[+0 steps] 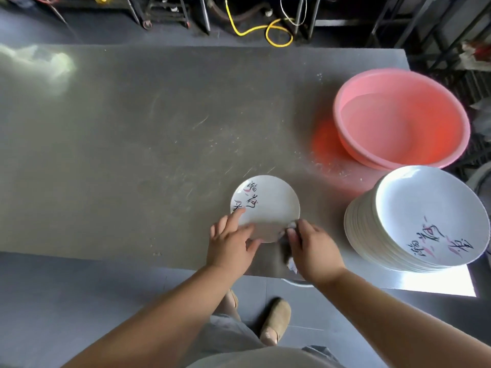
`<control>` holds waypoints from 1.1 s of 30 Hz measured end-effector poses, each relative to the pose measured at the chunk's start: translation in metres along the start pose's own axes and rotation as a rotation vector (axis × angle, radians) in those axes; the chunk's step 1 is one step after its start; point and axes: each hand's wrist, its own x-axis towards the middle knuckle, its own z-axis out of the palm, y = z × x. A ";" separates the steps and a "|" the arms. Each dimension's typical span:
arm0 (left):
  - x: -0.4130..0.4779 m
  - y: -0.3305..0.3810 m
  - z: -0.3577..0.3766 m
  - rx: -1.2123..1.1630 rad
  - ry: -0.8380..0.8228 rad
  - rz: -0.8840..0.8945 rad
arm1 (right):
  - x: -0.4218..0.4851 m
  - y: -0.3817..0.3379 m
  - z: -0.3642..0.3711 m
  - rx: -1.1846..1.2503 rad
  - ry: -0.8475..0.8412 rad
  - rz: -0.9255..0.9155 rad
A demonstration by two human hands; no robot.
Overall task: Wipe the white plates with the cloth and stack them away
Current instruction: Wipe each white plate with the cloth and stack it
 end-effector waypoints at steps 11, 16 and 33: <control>0.086 -0.001 -0.066 -0.806 -0.523 -1.094 | 0.085 0.004 -0.030 0.621 -0.370 0.764; 0.091 0.004 -0.085 -1.068 -0.545 -1.130 | 0.083 0.001 -0.024 0.505 -0.341 0.722; 0.074 0.060 -0.244 -1.678 -0.259 -0.400 | 0.025 -0.092 -0.174 0.719 0.183 -0.106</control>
